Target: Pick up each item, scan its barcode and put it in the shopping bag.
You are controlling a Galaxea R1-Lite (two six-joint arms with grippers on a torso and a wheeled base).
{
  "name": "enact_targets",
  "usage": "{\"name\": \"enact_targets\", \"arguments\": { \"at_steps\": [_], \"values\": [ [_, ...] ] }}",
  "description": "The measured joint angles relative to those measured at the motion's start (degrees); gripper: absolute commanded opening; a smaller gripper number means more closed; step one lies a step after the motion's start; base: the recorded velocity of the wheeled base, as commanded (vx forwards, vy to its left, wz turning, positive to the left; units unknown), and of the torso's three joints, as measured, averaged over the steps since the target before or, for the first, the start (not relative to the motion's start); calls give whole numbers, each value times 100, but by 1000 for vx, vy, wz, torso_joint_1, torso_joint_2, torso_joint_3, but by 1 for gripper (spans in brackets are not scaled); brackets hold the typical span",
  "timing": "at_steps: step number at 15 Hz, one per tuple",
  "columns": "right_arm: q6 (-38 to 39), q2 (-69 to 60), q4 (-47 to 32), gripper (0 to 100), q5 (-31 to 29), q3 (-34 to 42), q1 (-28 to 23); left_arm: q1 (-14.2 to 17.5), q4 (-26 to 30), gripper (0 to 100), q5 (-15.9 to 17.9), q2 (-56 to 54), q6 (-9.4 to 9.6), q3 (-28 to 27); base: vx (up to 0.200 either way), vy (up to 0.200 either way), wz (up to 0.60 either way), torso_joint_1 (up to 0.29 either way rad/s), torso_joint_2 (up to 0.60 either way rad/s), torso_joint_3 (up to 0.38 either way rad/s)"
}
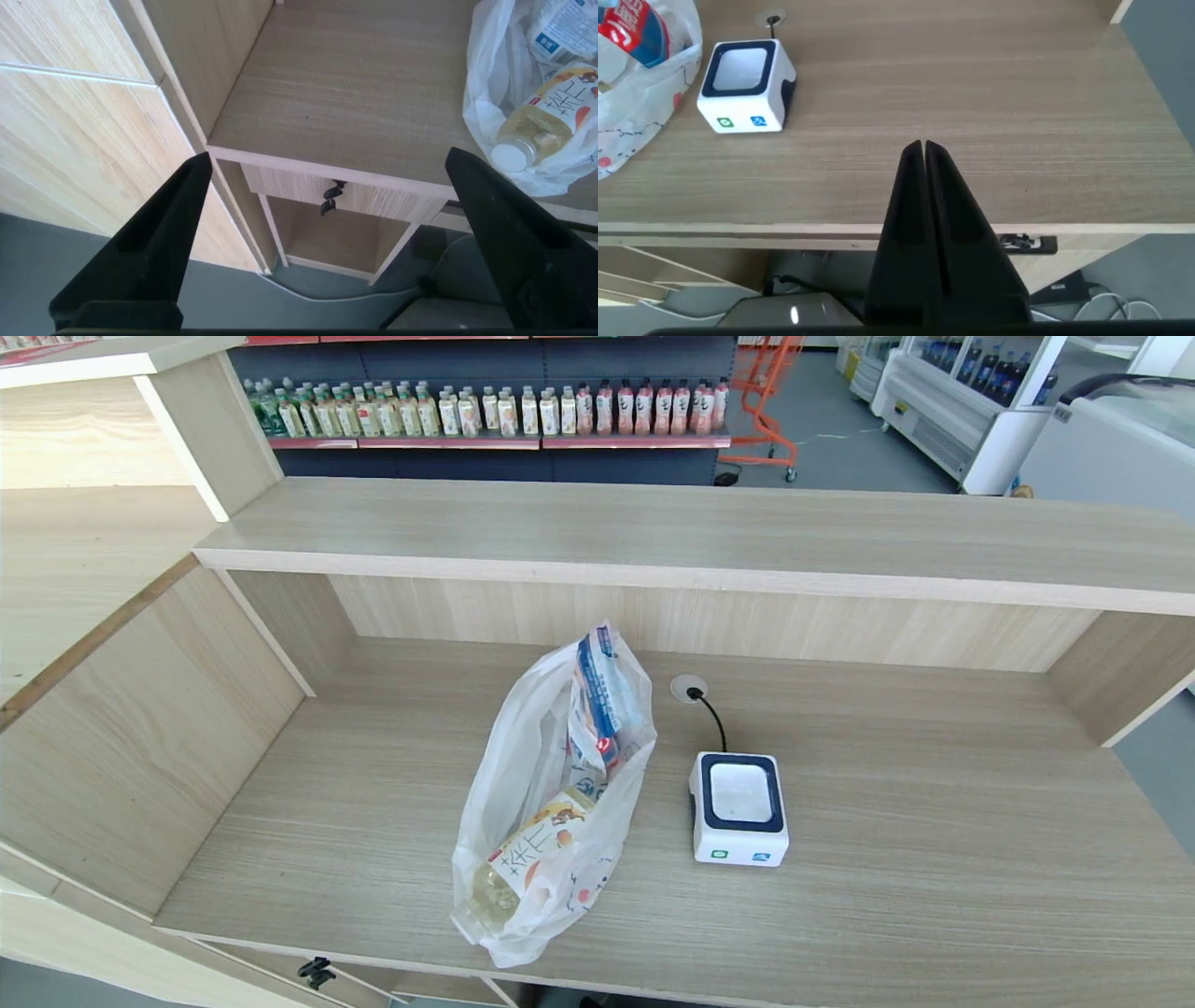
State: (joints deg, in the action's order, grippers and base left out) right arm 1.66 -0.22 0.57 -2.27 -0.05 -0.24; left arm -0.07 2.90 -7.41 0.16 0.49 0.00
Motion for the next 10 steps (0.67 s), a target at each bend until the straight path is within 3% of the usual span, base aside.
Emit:
{"name": "enact_targets", "arguments": {
  "at_steps": [10],
  "values": [
    [-38,4,0,0,0,5,6,7,-1,100,-5,-5,-2,0,0,0,0,0,0,0]
  ]
}}
